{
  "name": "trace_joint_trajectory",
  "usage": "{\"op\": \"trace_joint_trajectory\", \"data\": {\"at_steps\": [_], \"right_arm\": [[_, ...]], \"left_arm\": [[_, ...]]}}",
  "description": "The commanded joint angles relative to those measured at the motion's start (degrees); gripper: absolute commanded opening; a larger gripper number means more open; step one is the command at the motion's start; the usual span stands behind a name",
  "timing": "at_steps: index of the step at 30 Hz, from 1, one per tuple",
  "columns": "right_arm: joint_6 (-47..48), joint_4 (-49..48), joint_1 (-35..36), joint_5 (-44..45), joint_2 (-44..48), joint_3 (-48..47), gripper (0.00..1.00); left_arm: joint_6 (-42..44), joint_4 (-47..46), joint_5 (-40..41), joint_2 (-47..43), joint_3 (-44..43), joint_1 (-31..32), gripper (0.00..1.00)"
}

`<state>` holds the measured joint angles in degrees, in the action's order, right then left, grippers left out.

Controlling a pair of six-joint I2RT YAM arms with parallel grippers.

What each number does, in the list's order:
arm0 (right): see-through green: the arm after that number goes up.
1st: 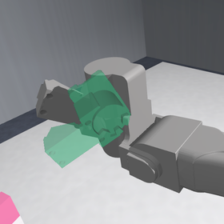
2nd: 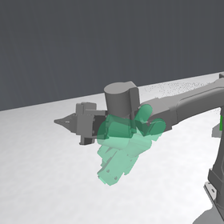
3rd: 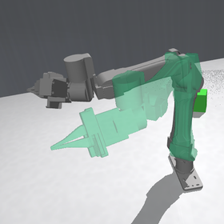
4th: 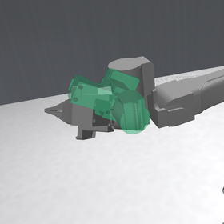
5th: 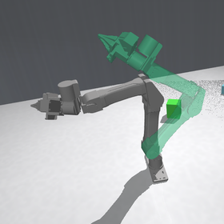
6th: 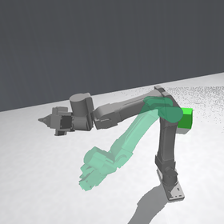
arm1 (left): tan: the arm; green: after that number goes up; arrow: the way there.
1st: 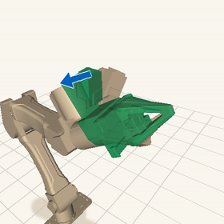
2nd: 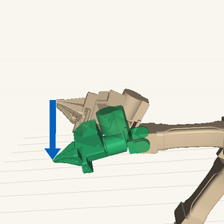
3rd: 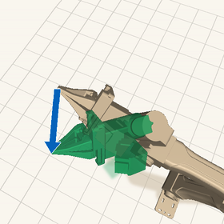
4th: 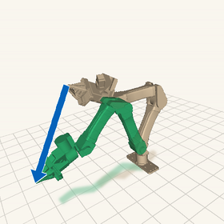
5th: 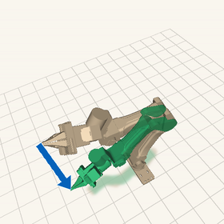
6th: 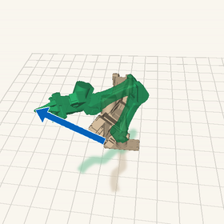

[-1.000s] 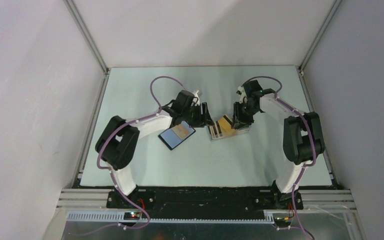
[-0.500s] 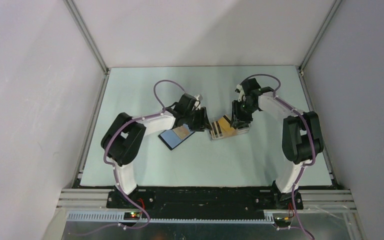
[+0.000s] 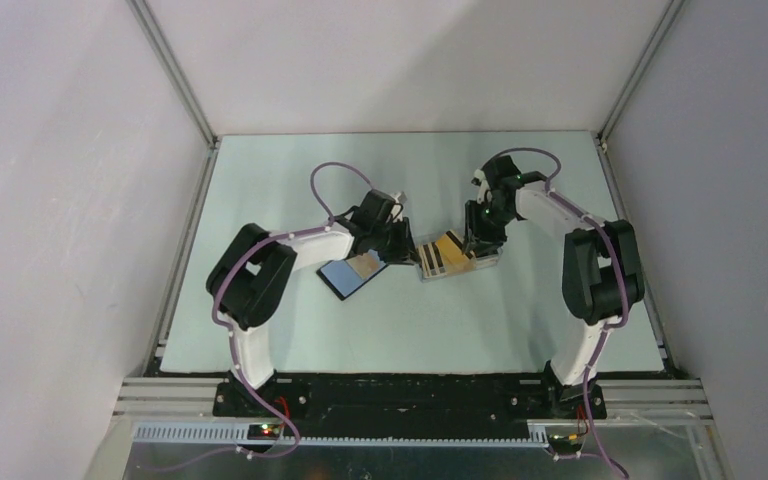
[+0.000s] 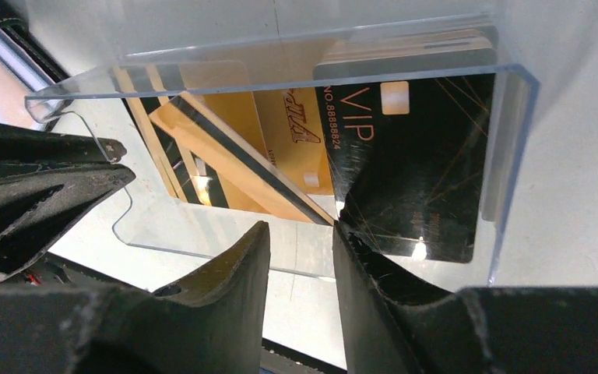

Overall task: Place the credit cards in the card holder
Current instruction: Pick up the credit card from the storage box.

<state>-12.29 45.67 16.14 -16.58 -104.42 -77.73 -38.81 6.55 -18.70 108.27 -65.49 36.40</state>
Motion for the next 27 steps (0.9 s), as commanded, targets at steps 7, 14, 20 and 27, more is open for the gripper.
{"op": "trace_joint_trajectory", "data": {"at_steps": [7, 14, 20, 27], "right_arm": [[-0.1, 1.3, 1.1, -4.3, -2.9, -3.1, 0.34], [-0.3, 1.4, 2.1, -6.2, -1.5, -4.8, 0.33], [-0.1, 2.9, 3.3, -2.4, -2.8, -7.2, 0.53], [0.1, 3.8, 4.9, -2.8, -8.6, -9.9, 0.63]], "left_arm": [[0.9, 3.3, 2.2, 1.5, -0.8, 0.2, 0.14], [1.1, 4.1, 2.4, 2.1, -1.2, 0.2, 0.08], [1.4, 4.4, 2.3, 2.3, -1.3, 0.2, 0.07], [1.8, 4.6, 2.3, 2.4, -1.1, 0.2, 0.07]]}}
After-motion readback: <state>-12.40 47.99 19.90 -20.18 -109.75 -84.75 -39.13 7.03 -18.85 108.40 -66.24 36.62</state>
